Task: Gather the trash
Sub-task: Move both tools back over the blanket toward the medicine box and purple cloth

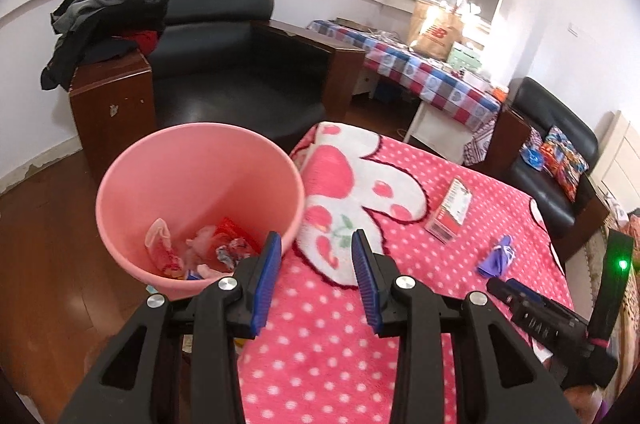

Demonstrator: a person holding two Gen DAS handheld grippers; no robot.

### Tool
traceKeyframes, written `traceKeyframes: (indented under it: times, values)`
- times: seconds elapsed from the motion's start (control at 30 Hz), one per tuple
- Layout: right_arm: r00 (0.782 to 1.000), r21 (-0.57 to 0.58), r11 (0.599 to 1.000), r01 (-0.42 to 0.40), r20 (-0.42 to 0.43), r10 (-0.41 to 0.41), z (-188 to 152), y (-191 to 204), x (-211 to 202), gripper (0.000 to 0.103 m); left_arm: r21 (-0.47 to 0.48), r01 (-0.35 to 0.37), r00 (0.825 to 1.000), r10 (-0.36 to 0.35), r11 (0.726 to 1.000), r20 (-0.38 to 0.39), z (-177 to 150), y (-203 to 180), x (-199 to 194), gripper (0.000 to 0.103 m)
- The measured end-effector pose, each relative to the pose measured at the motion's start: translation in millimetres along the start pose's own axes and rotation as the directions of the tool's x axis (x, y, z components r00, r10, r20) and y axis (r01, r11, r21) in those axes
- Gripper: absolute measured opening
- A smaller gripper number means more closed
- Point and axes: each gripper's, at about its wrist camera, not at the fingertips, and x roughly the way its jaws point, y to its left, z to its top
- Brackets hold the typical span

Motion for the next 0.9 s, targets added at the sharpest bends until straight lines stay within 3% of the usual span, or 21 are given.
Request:
traceKeyframes:
  times: [0.17,0.6,0.77,0.9]
  values:
    - [0.999,0.118,0.992,0.032,-0.028,-0.029,1.2,-22.2,11.0,0.042,0.009,0.022,1.000,-0.022,1.000,-0.007,-4.6,-2.8,1.2,0.036]
    - [0.993,0.248,0.961,0.121,-0.044,-0.114,25.2,-30.6,45.7,0.042,-0.040,0.032,0.999,-0.033,0.999,-0.026,-8.1,24.1,14.1,0.036]
    - [0.987,0.282,0.946,0.158,-0.068,-0.144,25.6,-35.2,58.1,0.042,-0.037,0.044,0.998,-0.046,0.998,-0.037,-6.9,22.4,22.7,0.036]
    - [0.988,0.279,0.947,0.157,-0.036,-0.153,25.9,-39.7,59.9,0.042,-0.021,0.057,0.997,-0.058,0.998,-0.053,-5.7,11.1,32.0,0.036]
